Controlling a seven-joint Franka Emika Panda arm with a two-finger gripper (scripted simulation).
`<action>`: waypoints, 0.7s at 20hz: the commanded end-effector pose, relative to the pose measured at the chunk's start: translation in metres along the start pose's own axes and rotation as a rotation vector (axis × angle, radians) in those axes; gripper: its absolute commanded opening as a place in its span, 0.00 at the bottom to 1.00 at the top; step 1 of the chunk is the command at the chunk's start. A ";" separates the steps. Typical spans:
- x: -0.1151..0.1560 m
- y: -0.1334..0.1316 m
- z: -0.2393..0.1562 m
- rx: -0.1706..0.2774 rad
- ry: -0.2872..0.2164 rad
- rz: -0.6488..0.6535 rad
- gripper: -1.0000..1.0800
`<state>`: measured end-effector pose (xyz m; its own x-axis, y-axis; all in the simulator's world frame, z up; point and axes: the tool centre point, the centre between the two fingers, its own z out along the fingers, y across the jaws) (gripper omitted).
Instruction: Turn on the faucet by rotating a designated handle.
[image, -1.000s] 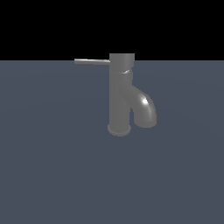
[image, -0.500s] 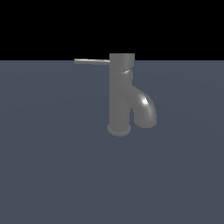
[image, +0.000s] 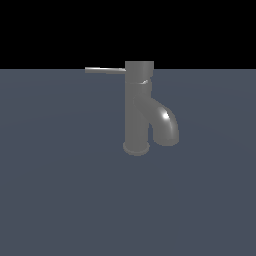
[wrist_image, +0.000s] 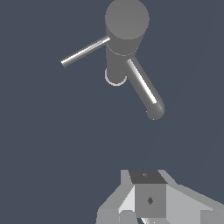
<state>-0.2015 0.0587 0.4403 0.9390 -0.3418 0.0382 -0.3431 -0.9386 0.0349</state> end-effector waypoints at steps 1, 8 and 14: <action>0.006 -0.011 0.009 0.002 -0.003 0.055 0.00; 0.025 -0.041 0.032 0.005 -0.012 0.207 0.00; 0.045 -0.064 0.053 0.008 -0.020 0.336 0.00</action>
<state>-0.1428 0.0974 0.3924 0.7946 -0.6065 0.0280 -0.6071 -0.7945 0.0179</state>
